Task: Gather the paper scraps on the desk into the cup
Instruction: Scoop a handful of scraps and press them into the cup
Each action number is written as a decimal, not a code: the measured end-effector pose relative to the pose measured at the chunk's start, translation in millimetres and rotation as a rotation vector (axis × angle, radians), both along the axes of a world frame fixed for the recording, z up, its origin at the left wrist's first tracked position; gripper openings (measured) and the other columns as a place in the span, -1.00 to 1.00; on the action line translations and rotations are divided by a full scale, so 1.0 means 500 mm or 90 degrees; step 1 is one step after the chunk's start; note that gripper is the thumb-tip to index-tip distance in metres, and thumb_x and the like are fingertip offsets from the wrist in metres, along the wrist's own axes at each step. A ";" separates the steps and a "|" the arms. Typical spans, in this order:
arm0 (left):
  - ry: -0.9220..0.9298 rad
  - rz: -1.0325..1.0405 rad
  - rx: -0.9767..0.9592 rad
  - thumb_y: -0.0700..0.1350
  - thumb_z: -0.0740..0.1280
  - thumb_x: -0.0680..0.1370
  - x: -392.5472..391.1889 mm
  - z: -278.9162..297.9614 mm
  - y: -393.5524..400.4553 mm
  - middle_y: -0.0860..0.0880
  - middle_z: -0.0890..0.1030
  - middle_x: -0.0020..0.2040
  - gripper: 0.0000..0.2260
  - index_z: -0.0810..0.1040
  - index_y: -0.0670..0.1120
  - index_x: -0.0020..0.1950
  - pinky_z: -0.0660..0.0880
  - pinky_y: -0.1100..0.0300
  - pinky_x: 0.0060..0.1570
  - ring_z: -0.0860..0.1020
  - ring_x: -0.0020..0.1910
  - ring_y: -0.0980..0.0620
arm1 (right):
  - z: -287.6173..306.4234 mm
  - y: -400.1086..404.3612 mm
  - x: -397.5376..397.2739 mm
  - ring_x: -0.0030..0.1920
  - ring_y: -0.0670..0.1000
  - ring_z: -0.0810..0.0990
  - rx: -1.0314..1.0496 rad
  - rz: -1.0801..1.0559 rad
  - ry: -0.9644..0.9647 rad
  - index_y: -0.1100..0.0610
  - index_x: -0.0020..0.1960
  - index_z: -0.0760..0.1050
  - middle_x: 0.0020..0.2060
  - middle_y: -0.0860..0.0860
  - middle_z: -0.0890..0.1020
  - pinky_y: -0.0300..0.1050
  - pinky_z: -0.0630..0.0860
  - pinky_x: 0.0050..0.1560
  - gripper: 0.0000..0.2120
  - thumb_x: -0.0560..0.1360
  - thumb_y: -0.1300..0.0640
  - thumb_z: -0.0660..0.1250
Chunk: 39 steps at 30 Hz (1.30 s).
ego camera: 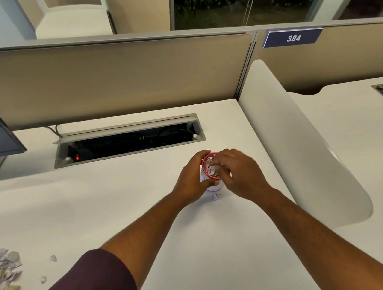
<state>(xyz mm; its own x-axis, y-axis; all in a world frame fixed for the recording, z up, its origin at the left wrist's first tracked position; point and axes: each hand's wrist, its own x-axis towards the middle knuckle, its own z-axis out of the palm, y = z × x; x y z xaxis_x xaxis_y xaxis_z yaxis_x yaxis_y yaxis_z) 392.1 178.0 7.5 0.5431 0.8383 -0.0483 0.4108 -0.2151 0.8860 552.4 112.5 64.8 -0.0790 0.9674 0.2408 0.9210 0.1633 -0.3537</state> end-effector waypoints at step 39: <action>0.099 0.040 -0.015 0.06 0.49 0.49 -0.032 -0.007 -0.036 0.03 -0.02 0.66 -0.06 -0.10 0.03 0.64 0.04 0.02 0.55 0.00 0.62 0.00 | -0.150 -0.140 -0.057 0.15 0.10 0.51 0.093 -0.356 0.225 0.15 0.17 0.54 0.10 0.03 0.59 -0.14 0.44 0.16 -0.80 0.55 0.21 0.39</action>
<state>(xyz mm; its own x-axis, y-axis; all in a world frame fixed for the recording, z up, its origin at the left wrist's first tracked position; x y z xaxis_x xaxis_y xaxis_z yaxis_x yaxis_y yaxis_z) 376.1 159.8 3.7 0.4746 0.8678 -0.1471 0.5551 -0.1654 0.8151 524.0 42.4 -10.4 0.5308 0.7958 0.2916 0.7141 -0.2347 -0.6595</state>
